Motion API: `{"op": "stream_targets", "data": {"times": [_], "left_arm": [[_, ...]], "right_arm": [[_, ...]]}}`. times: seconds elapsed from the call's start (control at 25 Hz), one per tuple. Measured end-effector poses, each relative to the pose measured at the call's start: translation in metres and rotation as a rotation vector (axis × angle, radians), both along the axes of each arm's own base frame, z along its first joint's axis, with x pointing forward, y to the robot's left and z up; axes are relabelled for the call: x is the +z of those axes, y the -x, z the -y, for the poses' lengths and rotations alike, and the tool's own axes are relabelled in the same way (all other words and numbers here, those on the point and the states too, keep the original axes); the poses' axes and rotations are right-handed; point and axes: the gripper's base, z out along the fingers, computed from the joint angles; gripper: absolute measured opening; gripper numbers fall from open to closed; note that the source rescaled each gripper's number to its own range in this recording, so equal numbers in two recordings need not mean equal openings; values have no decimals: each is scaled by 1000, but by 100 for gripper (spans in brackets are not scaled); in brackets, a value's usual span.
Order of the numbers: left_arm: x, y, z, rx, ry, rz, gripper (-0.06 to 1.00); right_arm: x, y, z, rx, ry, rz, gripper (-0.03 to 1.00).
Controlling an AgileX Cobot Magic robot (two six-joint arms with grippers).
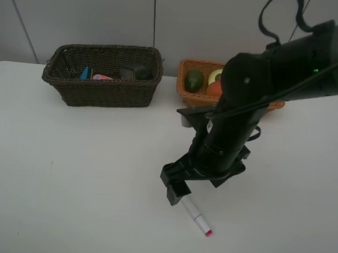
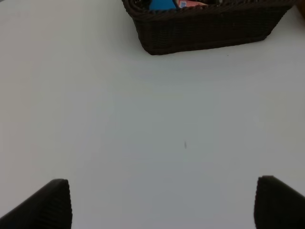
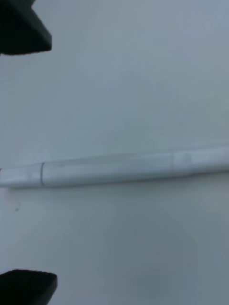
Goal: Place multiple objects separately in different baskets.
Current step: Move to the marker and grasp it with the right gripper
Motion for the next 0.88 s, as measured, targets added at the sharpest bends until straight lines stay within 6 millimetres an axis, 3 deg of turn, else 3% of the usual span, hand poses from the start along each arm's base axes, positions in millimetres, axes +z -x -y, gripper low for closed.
{"op": "stream_targets", "data": {"times": [0.32,0.6,0.72,0.88], "left_arm": [[0,0,0,0,0,0,97],[0,0,0,0,0,0,97],[0,0,0,0,0,0,97],[0,0,0,0,0,0,97]], "right_arm": [[-41,-10,-7,-44,3,30,99],[-42,-14,-9,-38,-1,50,95],[-43,-14,-8,-37,7,41,74],[-43,-12,-7,-32,19,28,19]]}}
